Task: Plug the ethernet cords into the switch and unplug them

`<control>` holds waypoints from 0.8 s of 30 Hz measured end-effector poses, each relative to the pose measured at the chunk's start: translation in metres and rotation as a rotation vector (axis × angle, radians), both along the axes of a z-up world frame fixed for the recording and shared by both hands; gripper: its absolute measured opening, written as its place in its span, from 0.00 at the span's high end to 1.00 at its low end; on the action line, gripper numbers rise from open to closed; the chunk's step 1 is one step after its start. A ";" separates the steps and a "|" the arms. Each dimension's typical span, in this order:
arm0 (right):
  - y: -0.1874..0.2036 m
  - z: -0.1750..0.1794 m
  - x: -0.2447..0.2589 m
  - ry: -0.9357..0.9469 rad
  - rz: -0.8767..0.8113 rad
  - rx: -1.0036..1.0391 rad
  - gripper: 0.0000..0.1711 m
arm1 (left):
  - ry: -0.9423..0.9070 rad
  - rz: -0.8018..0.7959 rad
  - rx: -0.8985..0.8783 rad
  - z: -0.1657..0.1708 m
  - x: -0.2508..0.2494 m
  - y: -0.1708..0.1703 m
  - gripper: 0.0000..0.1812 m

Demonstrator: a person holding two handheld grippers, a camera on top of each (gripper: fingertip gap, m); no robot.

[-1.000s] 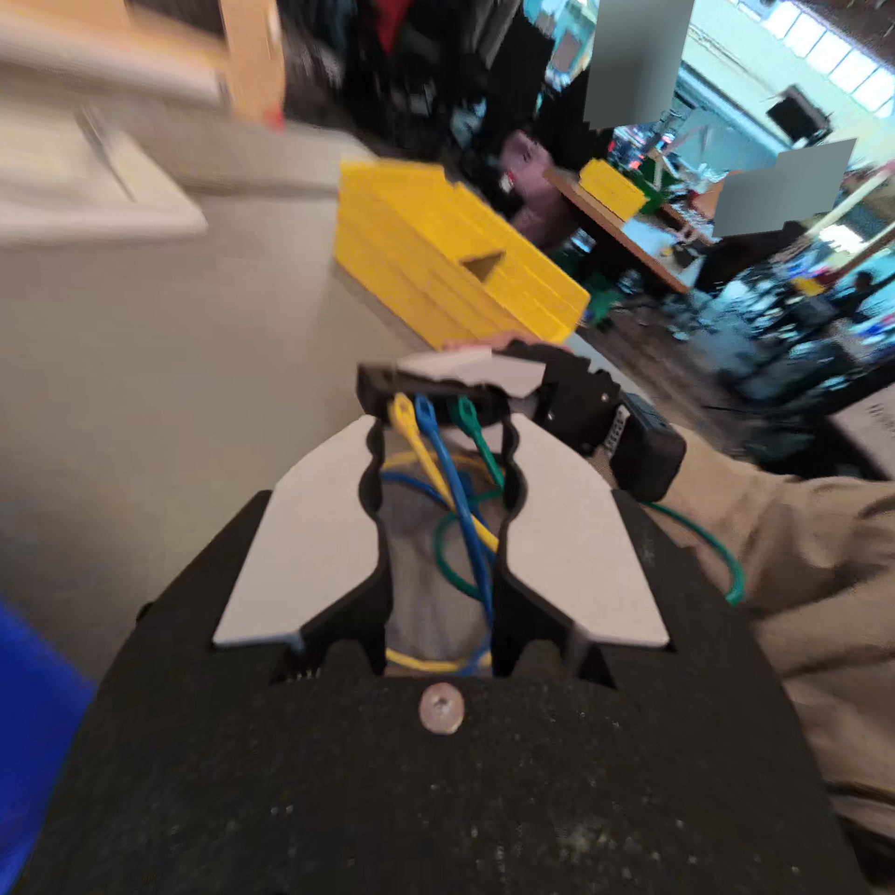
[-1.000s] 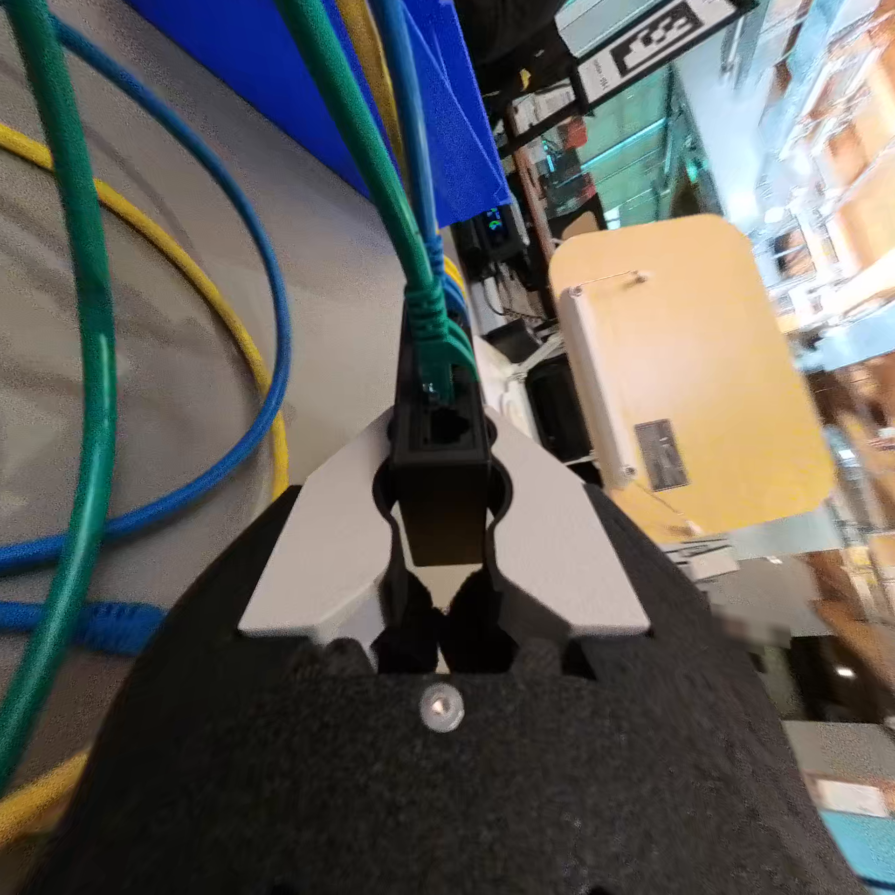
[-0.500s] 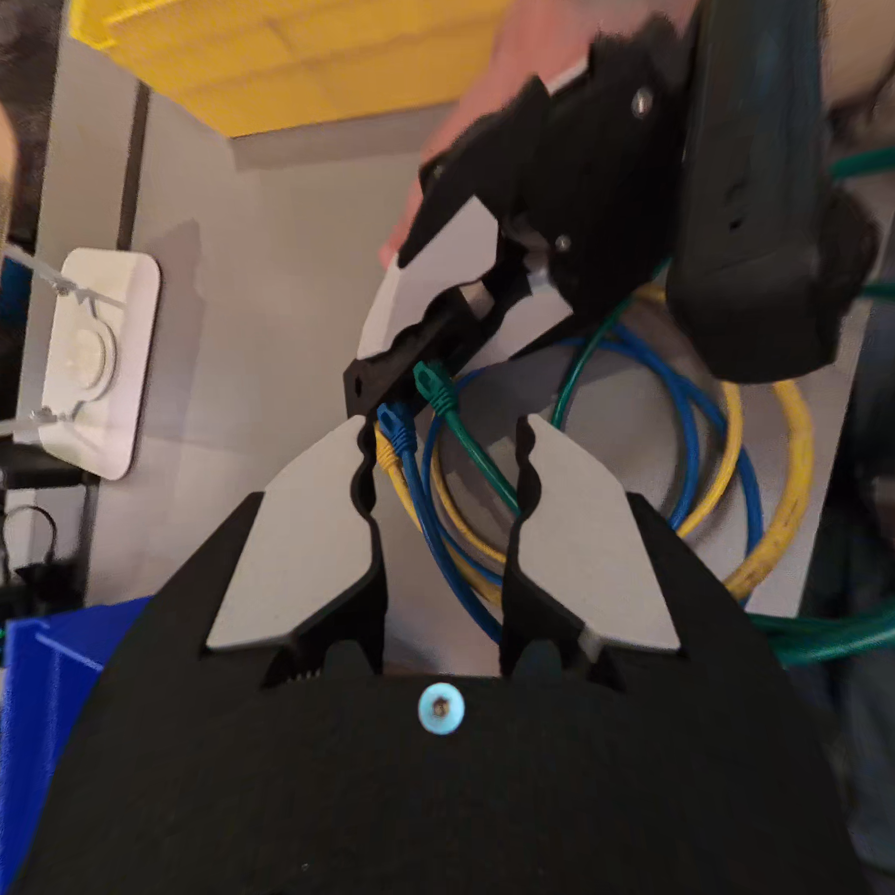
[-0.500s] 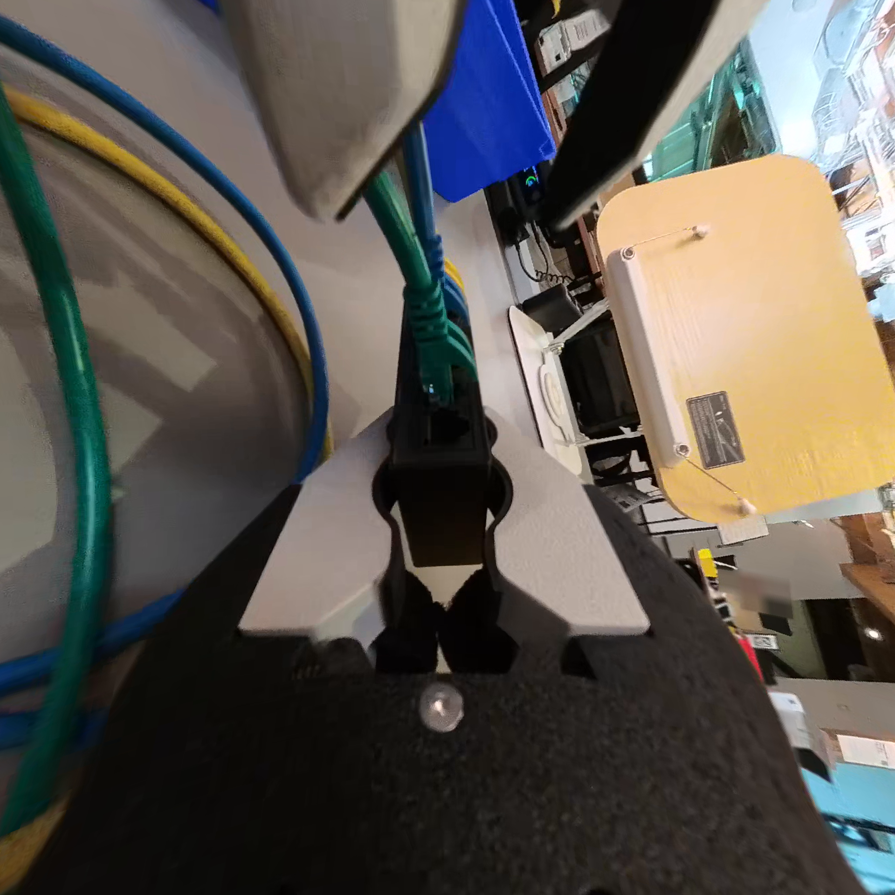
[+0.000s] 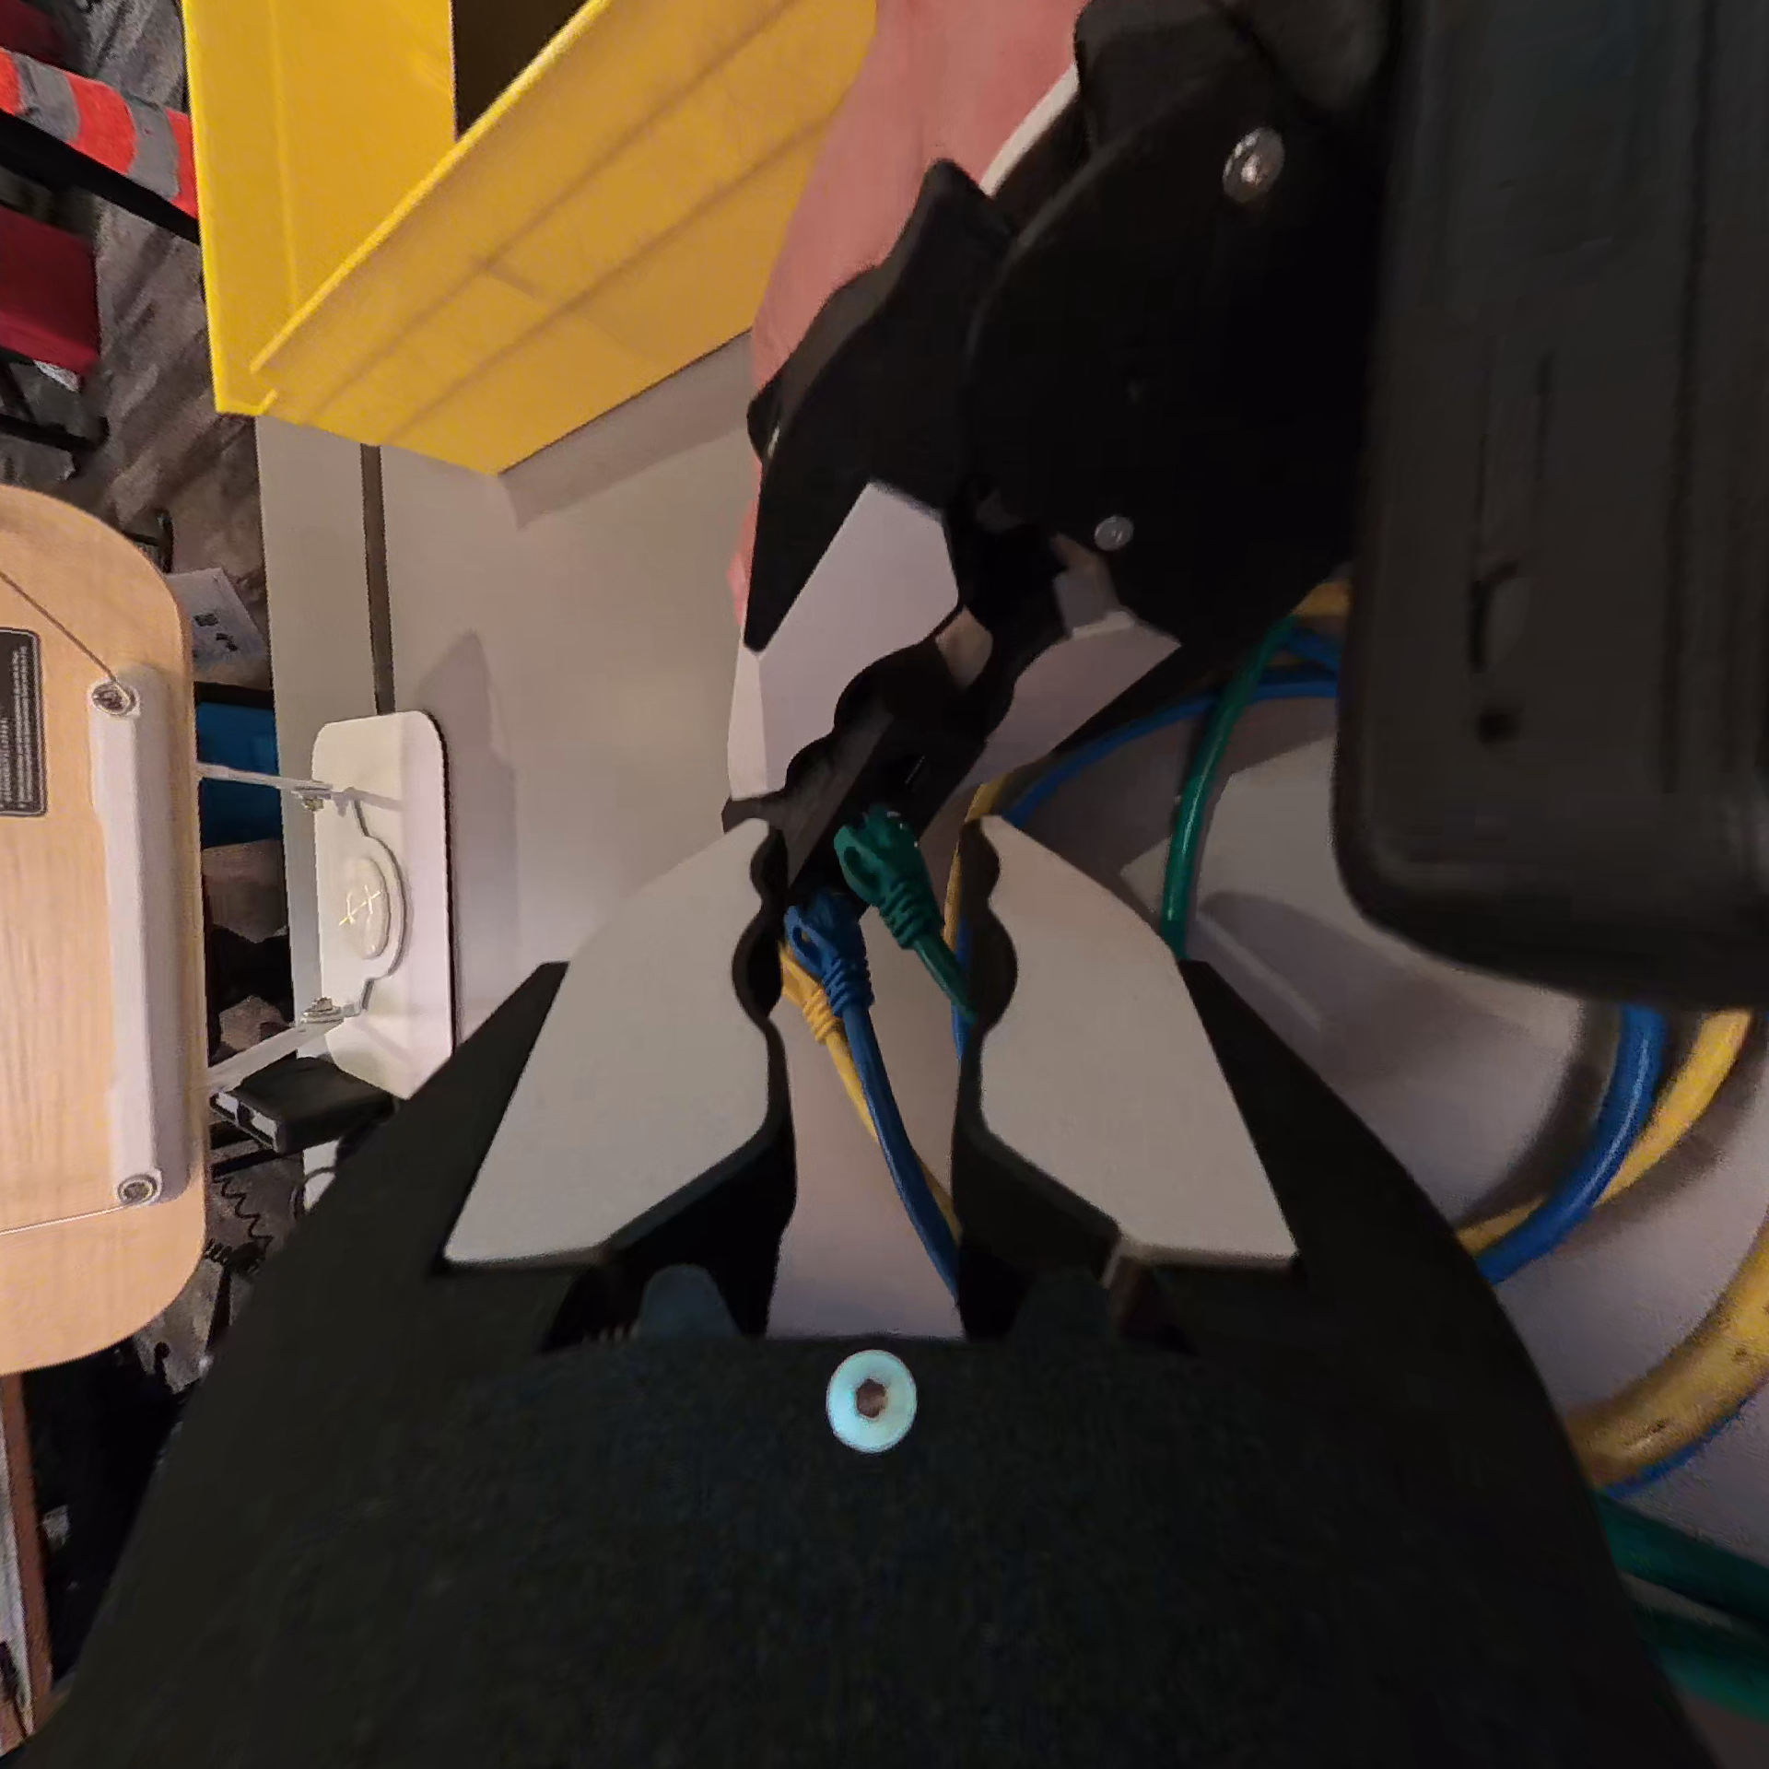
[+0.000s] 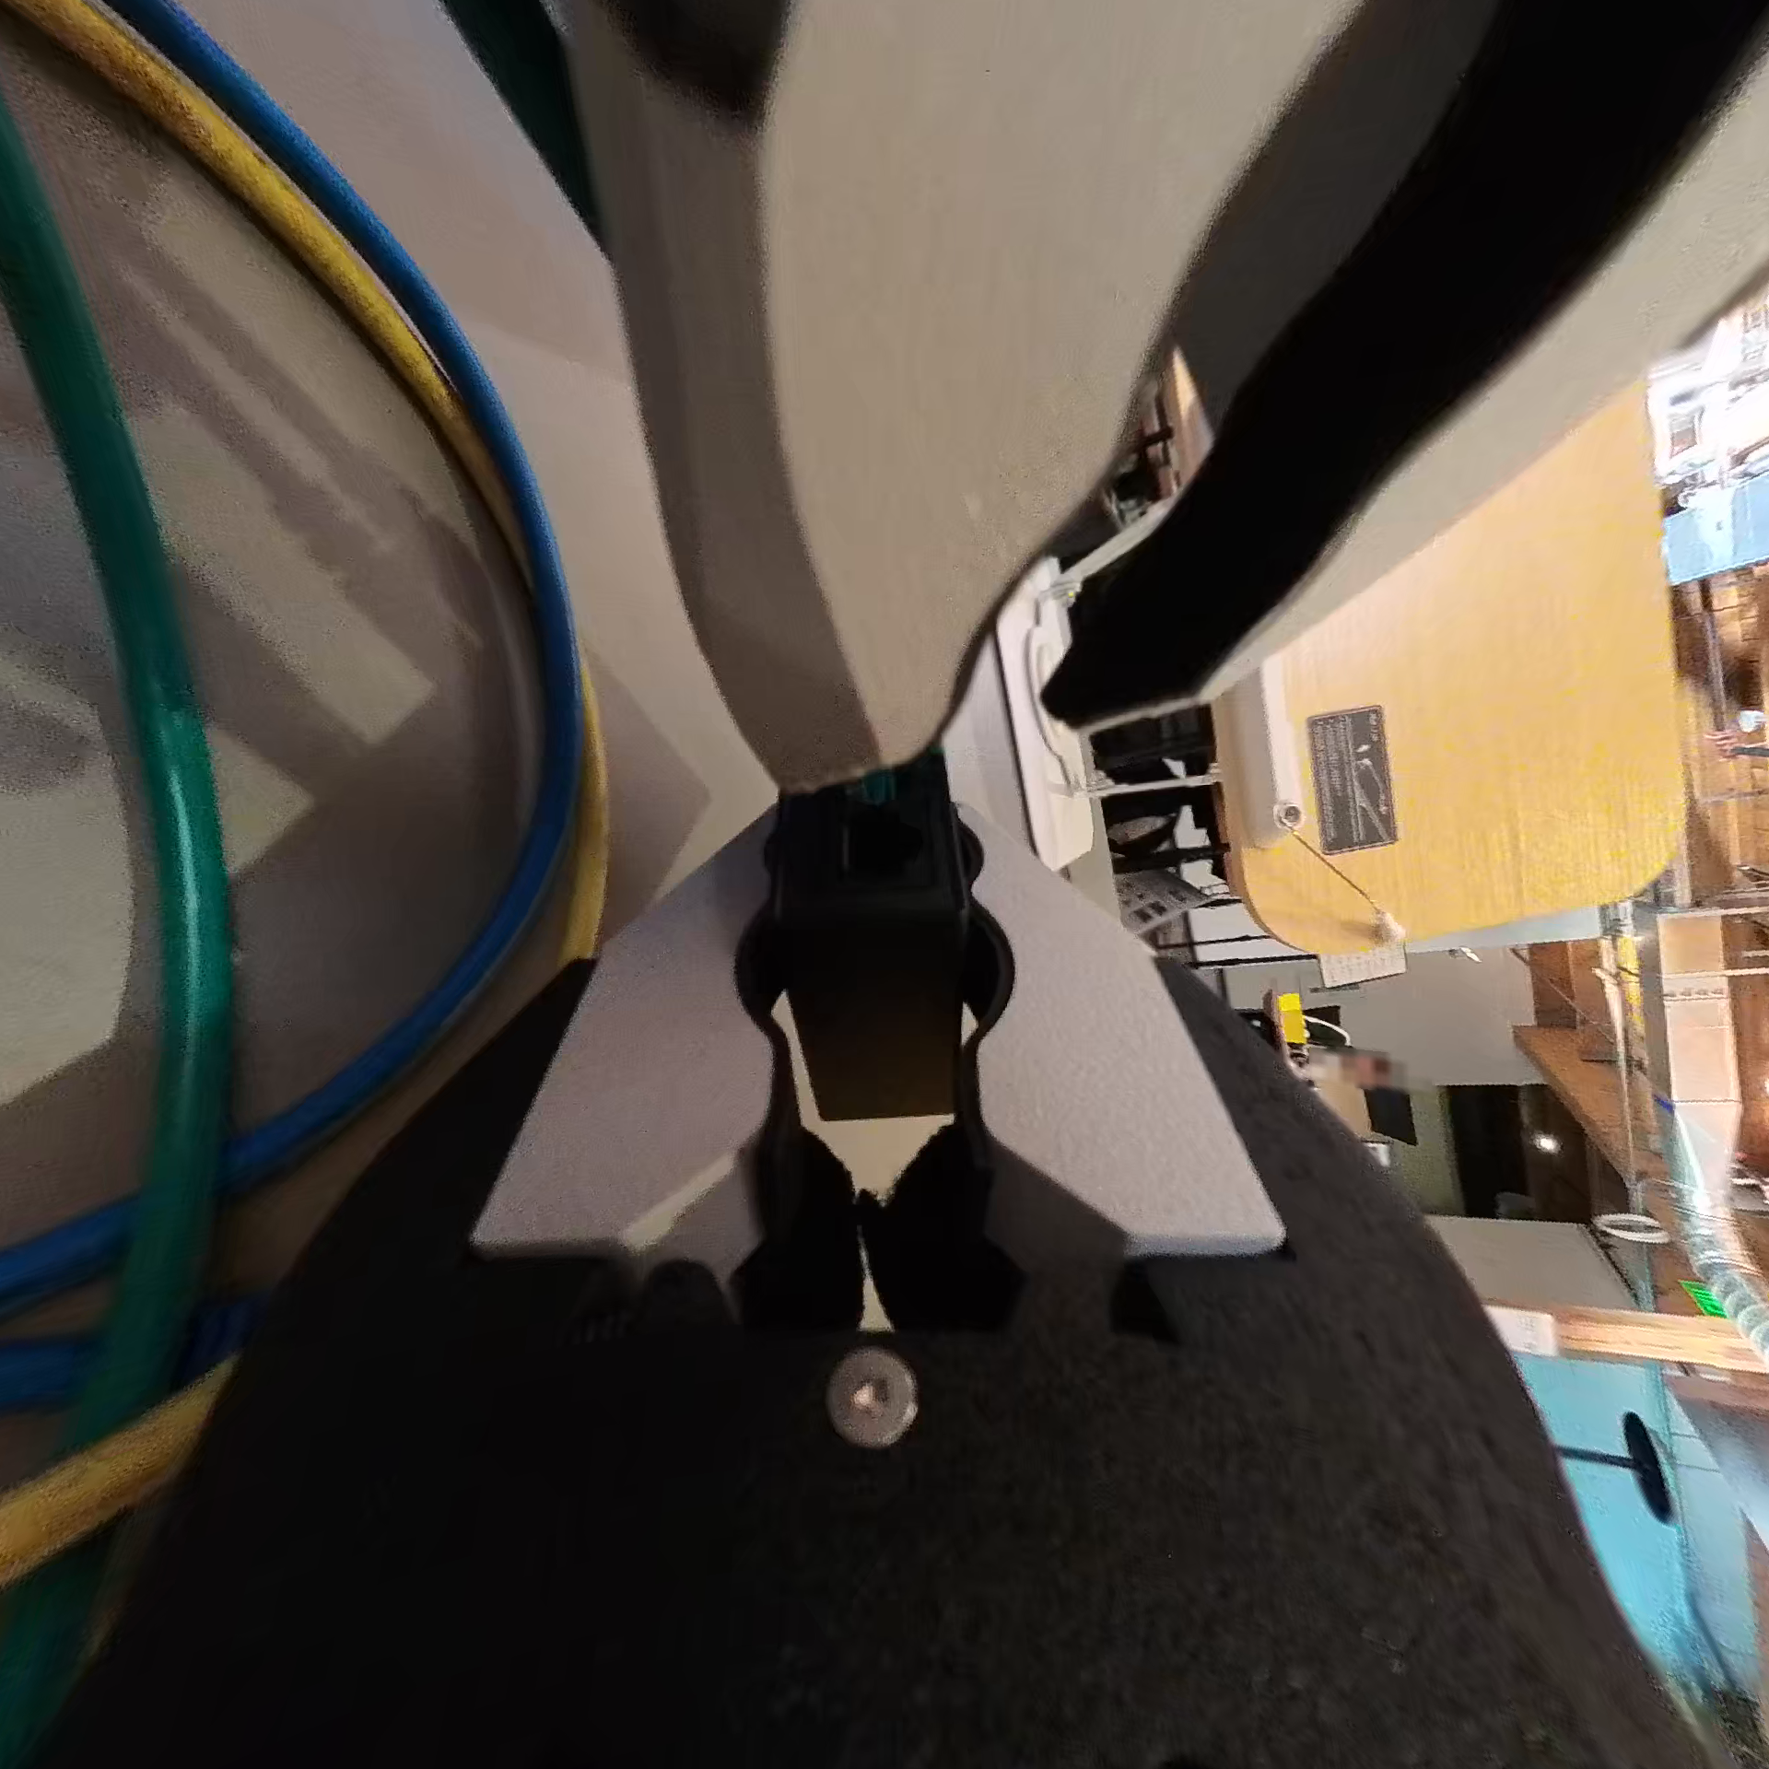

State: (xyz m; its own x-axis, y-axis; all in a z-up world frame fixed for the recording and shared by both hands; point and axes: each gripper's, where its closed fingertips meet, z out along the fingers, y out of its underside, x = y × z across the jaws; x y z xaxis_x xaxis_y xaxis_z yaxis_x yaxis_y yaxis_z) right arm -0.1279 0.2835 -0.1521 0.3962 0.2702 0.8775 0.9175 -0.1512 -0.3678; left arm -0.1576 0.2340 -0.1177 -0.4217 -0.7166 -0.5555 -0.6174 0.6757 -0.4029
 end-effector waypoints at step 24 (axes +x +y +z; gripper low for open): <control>0.000 0.018 0.012 -0.180 -0.106 0.075 0.84 | -0.057 0.083 0.274 -0.007 0.007 0.014 0.92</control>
